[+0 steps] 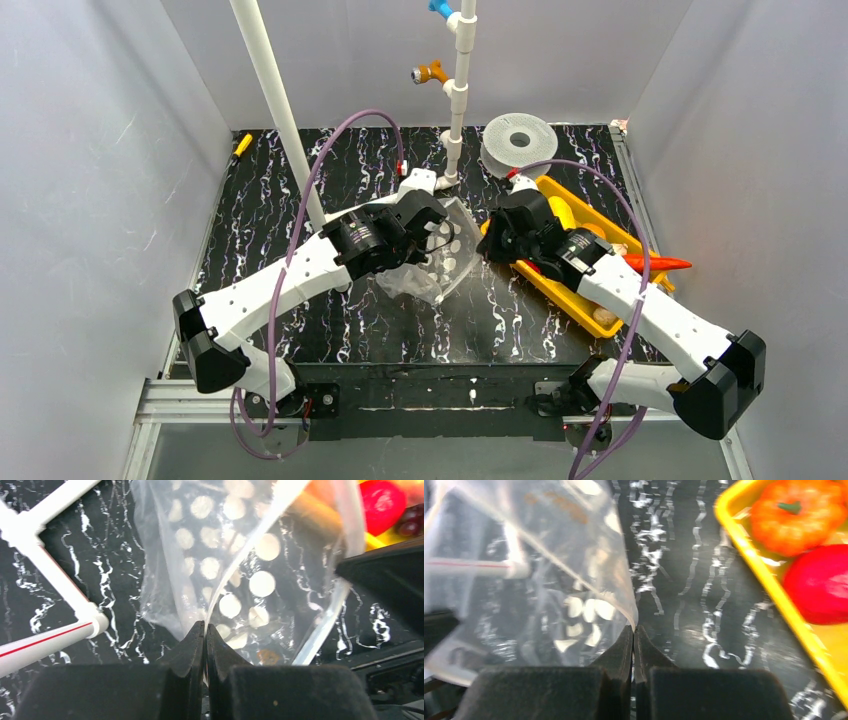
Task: Place the food in the zip-top bag and seal the zipper
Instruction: Open the zipper of the food storage bag at the center of the board.
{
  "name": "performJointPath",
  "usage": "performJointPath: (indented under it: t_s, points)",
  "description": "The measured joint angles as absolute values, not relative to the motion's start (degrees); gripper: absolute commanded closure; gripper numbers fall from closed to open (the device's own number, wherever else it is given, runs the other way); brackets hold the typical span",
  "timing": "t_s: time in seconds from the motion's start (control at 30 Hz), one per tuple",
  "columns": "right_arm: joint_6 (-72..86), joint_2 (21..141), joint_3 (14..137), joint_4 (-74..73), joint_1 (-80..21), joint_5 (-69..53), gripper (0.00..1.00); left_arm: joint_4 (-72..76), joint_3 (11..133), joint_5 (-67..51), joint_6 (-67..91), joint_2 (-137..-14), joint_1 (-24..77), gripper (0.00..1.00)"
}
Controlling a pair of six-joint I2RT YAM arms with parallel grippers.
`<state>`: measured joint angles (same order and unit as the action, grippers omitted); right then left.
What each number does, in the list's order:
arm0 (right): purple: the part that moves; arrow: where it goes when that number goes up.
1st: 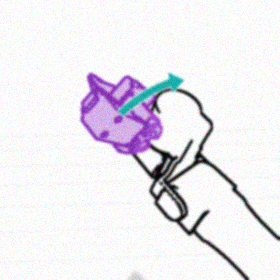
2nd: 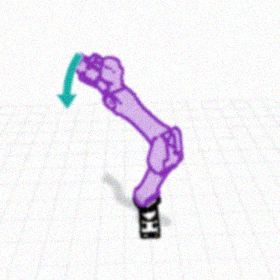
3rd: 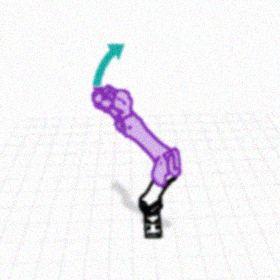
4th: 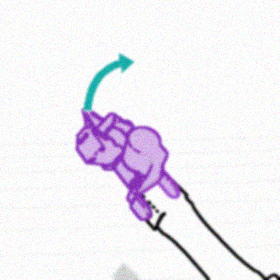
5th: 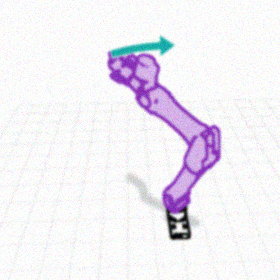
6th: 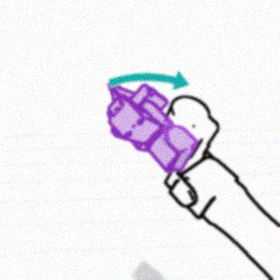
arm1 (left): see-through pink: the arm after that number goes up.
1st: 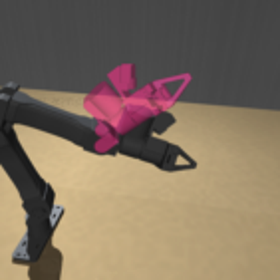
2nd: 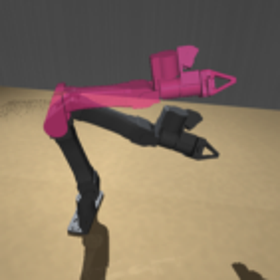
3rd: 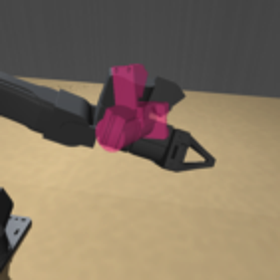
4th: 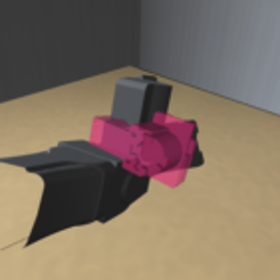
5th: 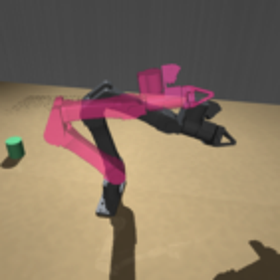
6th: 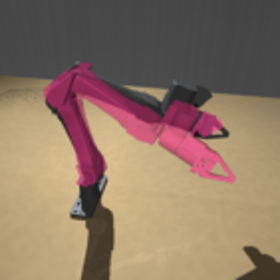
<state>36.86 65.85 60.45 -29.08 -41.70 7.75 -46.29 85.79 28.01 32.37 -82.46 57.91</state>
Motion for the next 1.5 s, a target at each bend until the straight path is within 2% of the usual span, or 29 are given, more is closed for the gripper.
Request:
performJointPath:
  t_s: [0.17, 0.5, 0.53, 0.57, 0.63, 0.7, 0.77, 0.8, 1.0, 1.1, 1.2, 1.4, 1.5]
  points:
    - [32.2, 66.5, 60.4, -32.6, -41.8, 12.0, 0.99, -48.7, 85.9, 30.2, 30.6, -82.4, 57.9, 1.00]
    - [29.9, 64.7, 58.7, -25.4, -41.8, -2.0, 0.99, -47.6, 84.2, 28.5, 29.9, -81.1, 57.8, 1.00]
    - [29.9, 64.9, 58.7, -25.1, -41.8, -2.8, 0.97, -47.5, 84.2, 28.2, 29.9, -81.1, 57.8, 1.00]
    - [29.9, 65.0, 58.7, -25.0, -41.9, -3.6, 0.89, -47.4, 84.2, 28.1, 29.9, -81.1, 57.8, 1.00]
    - [29.6, 65.4, 58.7, -25.1, -41.9, -4.4, 0.86, -47.3, 84.2, 28.1, 30.1, -81.1, 57.8, 1.00]
    - [29.1, 65.9, 58.8, -25.6, -41.9, -4.2, 0.88, -47.5, 84.2, 28.6, 30.7, -81.1, 57.8, 1.00]
    - [28.0, 66.8, 59.3, -27.4, -41.9, -2.8, 0.97, -48.4, 84.2, 29.7, 31.4, -81.1, 57.8, 1.00]
    - [27.2, 67.3, 59.6, -28.4, -42.0, -1.6, 0.99, -48.8, 84.2, 30.2, 31.7, -81.1, 57.8, 1.00]
    - [24.6, 68.1, 61.0, -34.8, -42.1, 7.9, 0.98, -50.7, 84.1, 32.8, 33.0, -81.1, 57.1, 1.00]
    - [24.4, 68.1, 61.5, -36.7, -42.1, 9.5, 0.86, -50.6, 83.8, 33.1, 33.1, -81.1, 56.6, 1.00]
    - [24.8, 68.1, 61.5, -35.8, -42.2, 5.1, 0.76, -50.3, 83.7, 33.0, 33.0, -81.1, 56.4, 1.00]
    - [25.2, 68.2, 61.8, -33.2, -42.5, -1.4, 0.67, -49.4, 83.7, 32.6, 32.2, -81.7, 56.3, 1.00]
    - [24.8, 68.5, 62.9, -34.1, -42.5, -1.7, 0.52, -49.9, 83.8, 32.9, 32.3, -82.6, 56.3, 1.00]
